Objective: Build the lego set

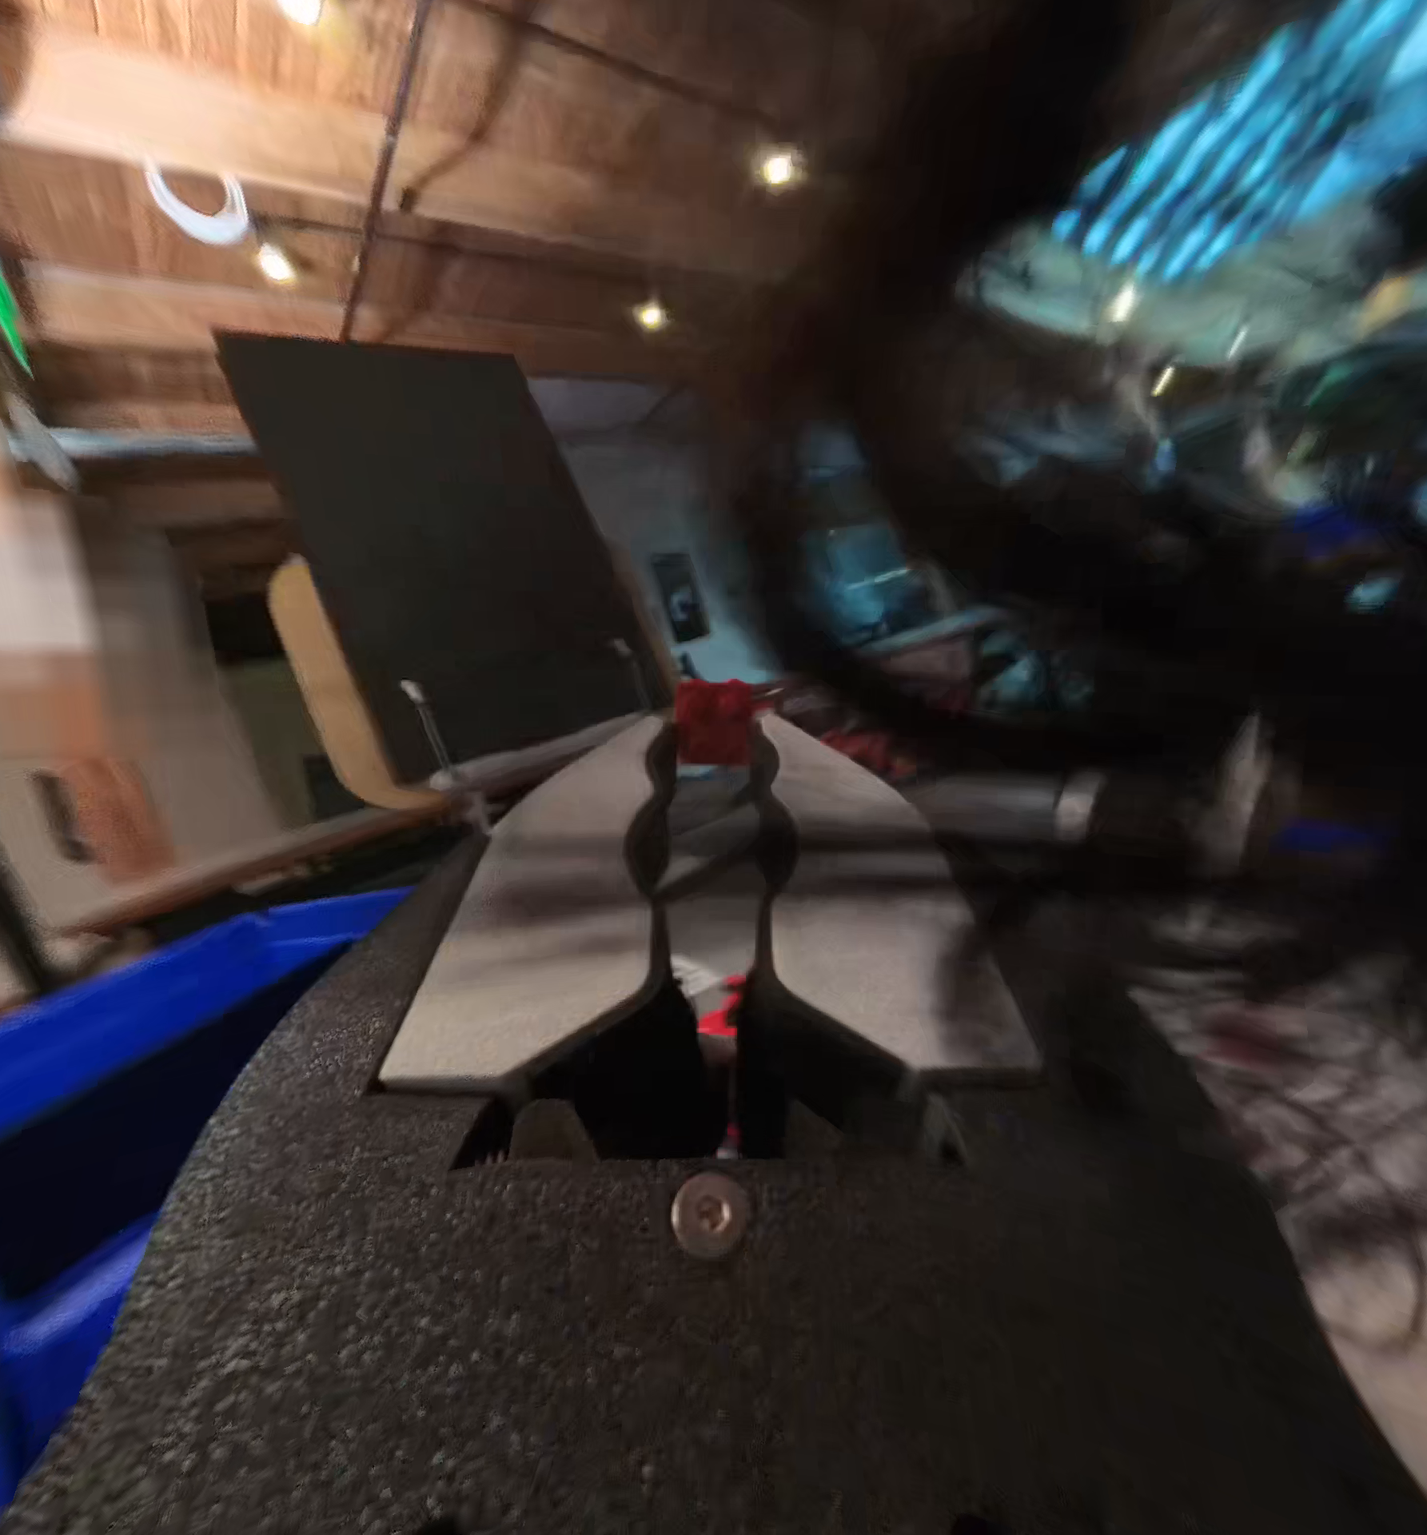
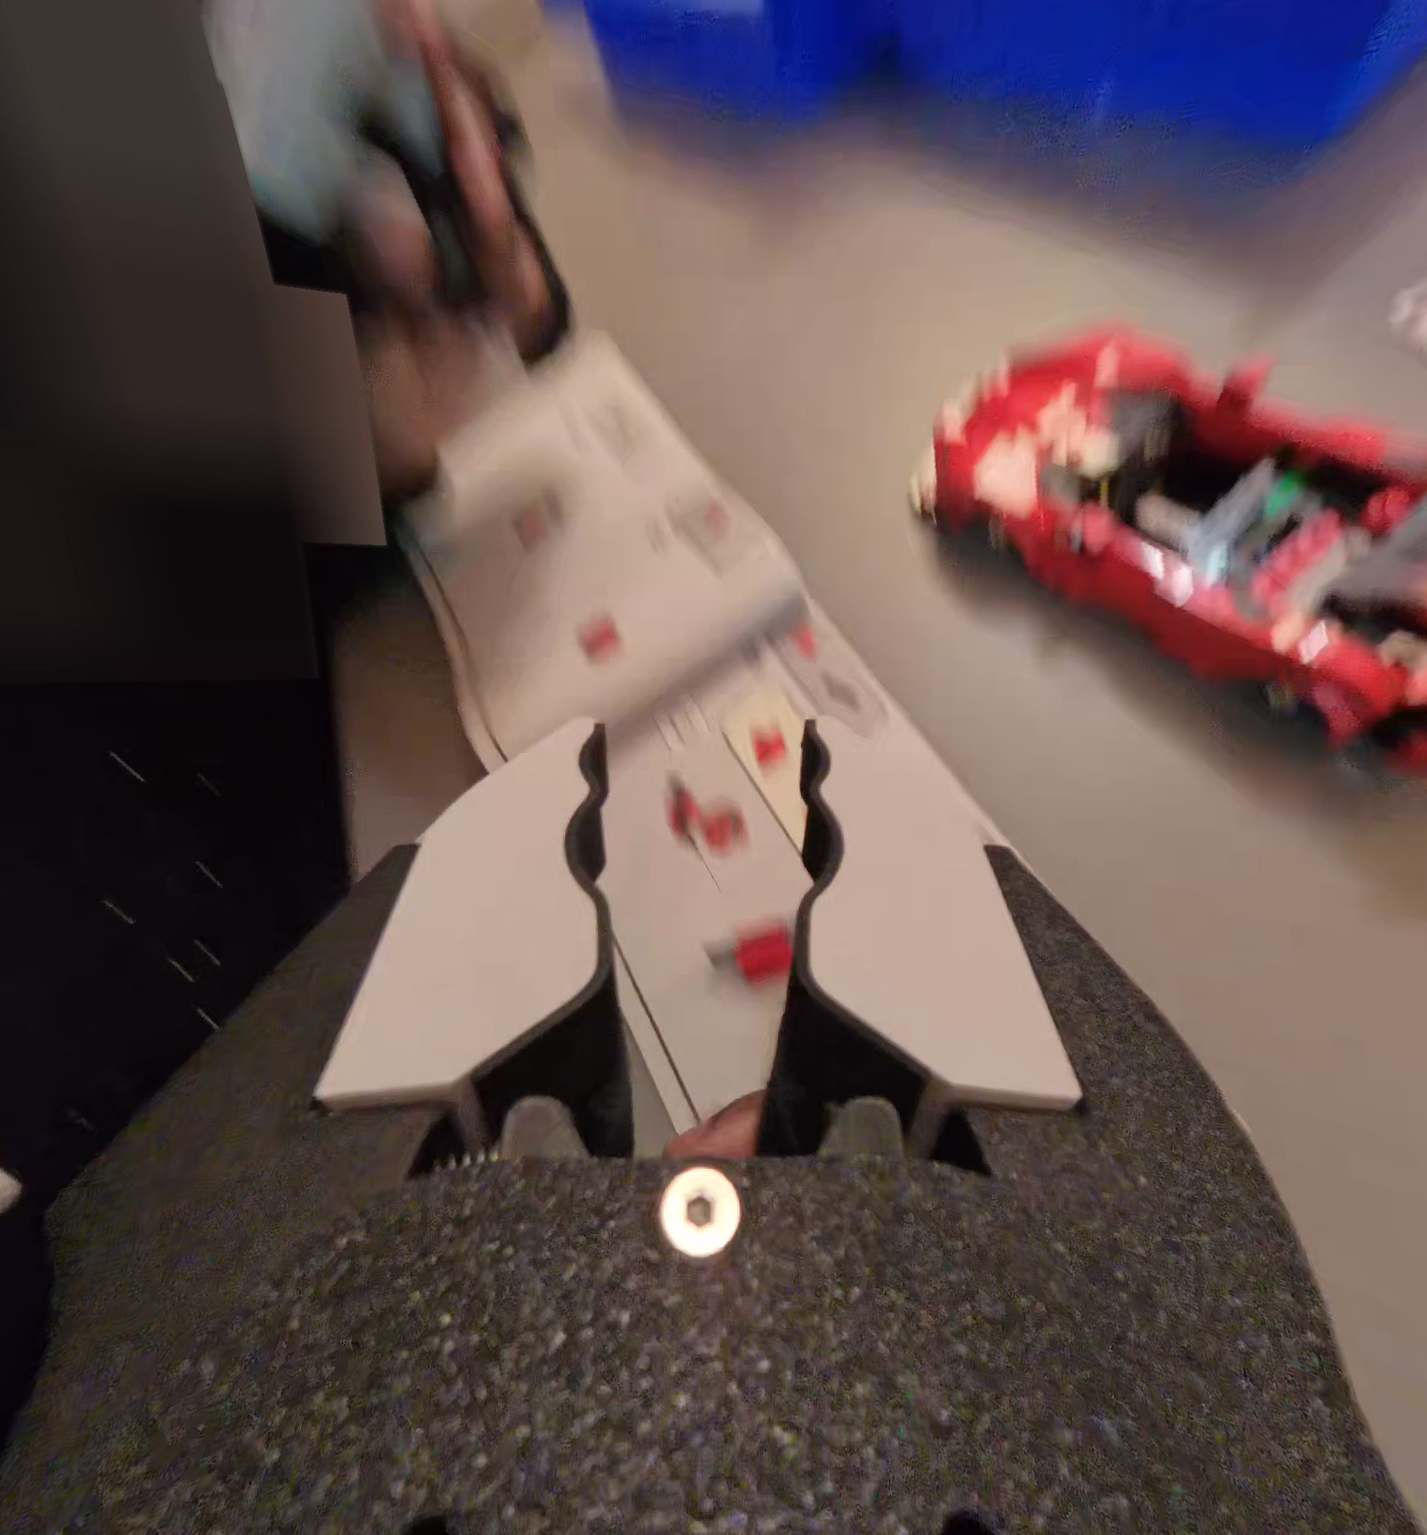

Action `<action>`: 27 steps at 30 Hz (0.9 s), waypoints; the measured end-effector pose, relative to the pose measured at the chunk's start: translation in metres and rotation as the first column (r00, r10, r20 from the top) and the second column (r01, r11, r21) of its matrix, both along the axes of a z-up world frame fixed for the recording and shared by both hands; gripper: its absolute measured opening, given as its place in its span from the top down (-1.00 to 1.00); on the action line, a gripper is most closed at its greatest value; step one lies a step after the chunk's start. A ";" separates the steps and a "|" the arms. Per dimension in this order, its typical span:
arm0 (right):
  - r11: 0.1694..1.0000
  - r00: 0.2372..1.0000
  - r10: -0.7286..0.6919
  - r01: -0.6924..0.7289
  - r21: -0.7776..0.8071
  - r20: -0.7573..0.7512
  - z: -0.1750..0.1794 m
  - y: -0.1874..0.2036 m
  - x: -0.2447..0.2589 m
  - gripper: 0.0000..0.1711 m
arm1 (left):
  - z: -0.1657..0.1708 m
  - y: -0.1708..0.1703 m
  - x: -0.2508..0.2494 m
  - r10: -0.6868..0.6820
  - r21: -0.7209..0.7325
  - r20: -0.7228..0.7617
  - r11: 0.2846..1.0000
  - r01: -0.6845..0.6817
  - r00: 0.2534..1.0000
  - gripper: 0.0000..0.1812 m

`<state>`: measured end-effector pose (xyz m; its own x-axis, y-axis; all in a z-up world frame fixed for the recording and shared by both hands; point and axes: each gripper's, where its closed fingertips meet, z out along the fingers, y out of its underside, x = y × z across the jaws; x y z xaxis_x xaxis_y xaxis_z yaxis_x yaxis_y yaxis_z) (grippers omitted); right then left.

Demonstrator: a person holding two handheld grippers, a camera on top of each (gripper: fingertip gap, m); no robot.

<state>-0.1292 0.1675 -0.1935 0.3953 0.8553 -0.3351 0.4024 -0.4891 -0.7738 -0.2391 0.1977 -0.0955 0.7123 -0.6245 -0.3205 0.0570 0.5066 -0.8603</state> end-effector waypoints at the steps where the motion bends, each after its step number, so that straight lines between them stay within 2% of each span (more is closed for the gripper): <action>1: 0.999 0.983 -0.036 0.033 -0.018 -0.178 0.023 0.003 -0.012 0.51 | -0.001 -0.001 0.004 0.072 0.071 -0.073 0.995 -0.066 0.995 0.82; 3: 0.999 0.884 -0.022 0.004 -0.038 -0.467 0.064 -0.002 -0.034 0.52 | -0.001 -0.007 0.015 0.181 0.226 -0.200 0.965 -0.134 0.963 0.83; 5: 1.000 0.836 0.018 -0.028 -0.010 -0.549 0.081 -0.006 -0.052 0.51 | 0.000 -0.014 0.025 0.253 0.330 -0.258 0.930 -0.161 0.933 0.82; 8: 0.992 0.875 0.101 -0.051 0.117 -0.473 0.085 -0.009 -0.072 0.47 | -0.002 -0.022 0.034 0.284 0.392 -0.303 0.907 -0.153 0.910 0.82; 12: 0.950 0.915 0.187 -0.077 0.302 -0.356 0.094 -0.009 -0.080 0.58 | -0.006 -0.031 0.040 0.301 0.435 -0.354 0.891 -0.129 0.886 0.82; 16: 0.931 0.931 0.228 -0.123 0.343 -0.284 0.093 -0.010 -0.079 0.78 | -0.007 -0.039 0.044 0.300 0.460 -0.379 0.882 -0.103 0.875 0.82; 18: 0.913 0.927 0.263 -0.149 0.379 -0.267 0.093 -0.012 -0.077 0.79 | -0.007 -0.042 0.046 0.297 0.470 -0.392 0.878 -0.088 0.871 0.82; 20: 0.872 0.926 0.296 -0.161 0.462 -0.236 0.094 -0.012 -0.072 0.78 | -0.008 -0.046 0.048 0.229 0.425 -0.400 0.904 -0.042 0.887 0.78; 21: 0.834 0.918 0.327 -0.169 0.525 -0.223 0.097 -0.014 -0.069 0.78 | -0.009 -0.049 0.048 0.154 0.362 -0.387 0.932 -0.003 0.909 0.72; 23: 0.716 0.901 0.396 -0.184 0.673 -0.175 0.104 -0.020 -0.063 0.78 | -0.011 -0.054 0.047 -0.106 0.120 -0.284 0.982 0.145 0.953 0.64; 24: 0.625 0.890 0.438 -0.199 0.755 -0.128 0.106 -0.025 -0.061 0.78 | -0.010 -0.057 0.046 -0.277 -0.056 -0.155 0.961 0.272 0.948 0.62; 25: 0.524 0.883 0.463 -0.204 0.827 -0.075 0.108 -0.029 -0.059 0.78 | -0.006 -0.061 0.045 -0.446 -0.219 0.032 0.870 0.442 0.894 0.59; 26: 0.425 0.880 0.475 -0.204 0.882 -0.025 0.110 -0.033 -0.058 0.78 | 0.003 -0.067 0.042 -0.577 -0.317 0.244 0.712 0.626 0.779 0.52; 27: 0.338 0.872 0.489 -0.213 0.917 0.022 0.112 -0.037 -0.058 0.78 | 0.013 -0.069 0.038 -0.639 -0.356 0.435 0.525 0.773 0.634 0.53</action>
<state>-0.1873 0.1304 -0.0817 0.0148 0.7516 0.6595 0.1135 0.6540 -0.7479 -0.2013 0.1284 -0.0826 -0.0307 -0.9632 0.2671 0.4289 -0.2541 -0.8669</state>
